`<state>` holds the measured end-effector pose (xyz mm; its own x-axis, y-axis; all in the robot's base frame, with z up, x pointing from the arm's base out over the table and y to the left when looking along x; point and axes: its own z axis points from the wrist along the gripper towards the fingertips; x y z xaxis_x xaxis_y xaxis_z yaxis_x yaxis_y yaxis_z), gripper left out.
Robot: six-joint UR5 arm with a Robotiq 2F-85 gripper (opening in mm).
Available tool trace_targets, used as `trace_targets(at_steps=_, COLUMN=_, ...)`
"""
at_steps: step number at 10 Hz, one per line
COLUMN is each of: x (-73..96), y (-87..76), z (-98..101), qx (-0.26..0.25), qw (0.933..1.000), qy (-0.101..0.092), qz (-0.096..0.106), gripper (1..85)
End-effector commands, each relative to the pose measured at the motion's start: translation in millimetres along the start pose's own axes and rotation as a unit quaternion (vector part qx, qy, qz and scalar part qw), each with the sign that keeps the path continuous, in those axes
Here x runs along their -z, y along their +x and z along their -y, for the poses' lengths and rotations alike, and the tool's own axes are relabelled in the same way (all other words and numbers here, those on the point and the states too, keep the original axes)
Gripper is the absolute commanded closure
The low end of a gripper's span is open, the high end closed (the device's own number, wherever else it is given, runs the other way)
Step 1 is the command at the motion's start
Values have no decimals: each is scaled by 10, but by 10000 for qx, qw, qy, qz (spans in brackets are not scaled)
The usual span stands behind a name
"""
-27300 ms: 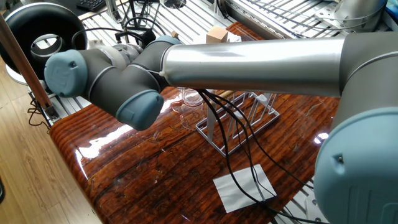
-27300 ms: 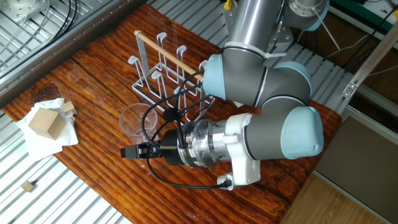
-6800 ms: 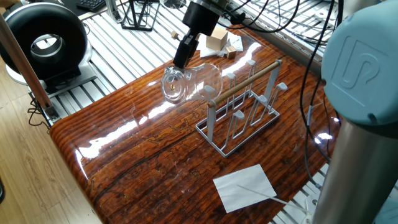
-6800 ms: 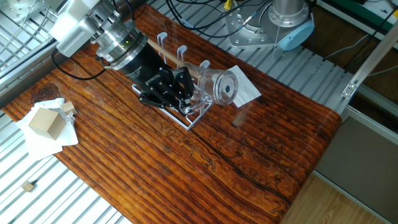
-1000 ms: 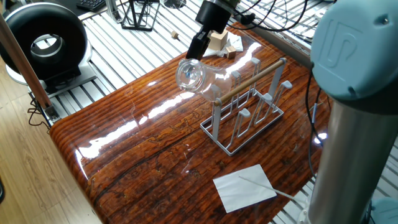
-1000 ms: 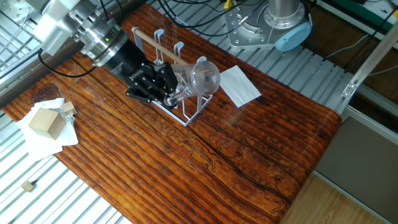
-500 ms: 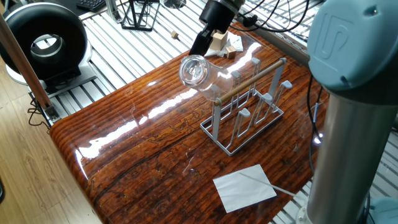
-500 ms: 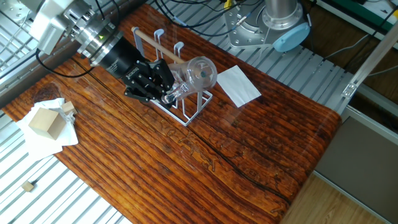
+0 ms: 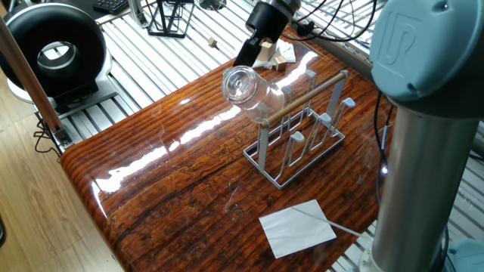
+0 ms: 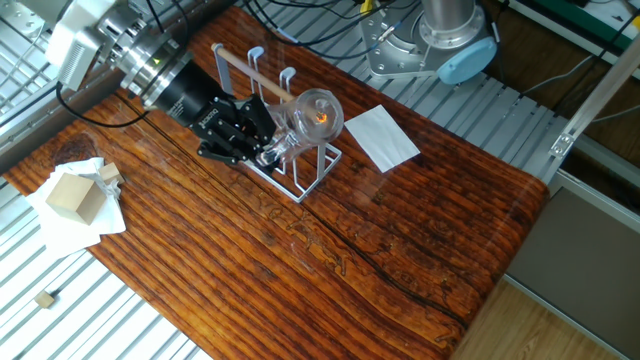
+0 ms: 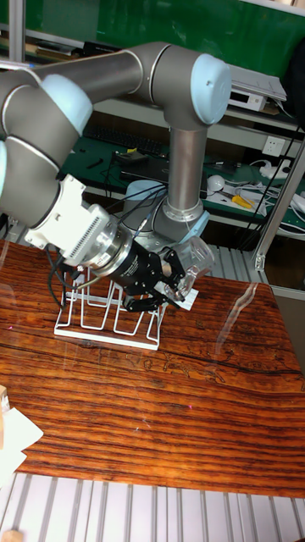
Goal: Put the cup on the cup rack
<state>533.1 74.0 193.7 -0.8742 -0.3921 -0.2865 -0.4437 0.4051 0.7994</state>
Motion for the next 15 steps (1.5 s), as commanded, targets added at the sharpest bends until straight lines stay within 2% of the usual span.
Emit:
trace_targets(at_steps=1, x=9, y=-46, z=5, qx=75, qw=9997, qy=-153, qz=162, gripper=847)
trace_targets(at_steps=8, x=-10, y=59, z=181, qx=233, qw=9995, qy=-133, qz=163, gripper=847)
trace_targets(at_steps=15, x=-7, y=8, z=180, qx=253, qw=9989, qy=-241, qz=298, gripper=847)
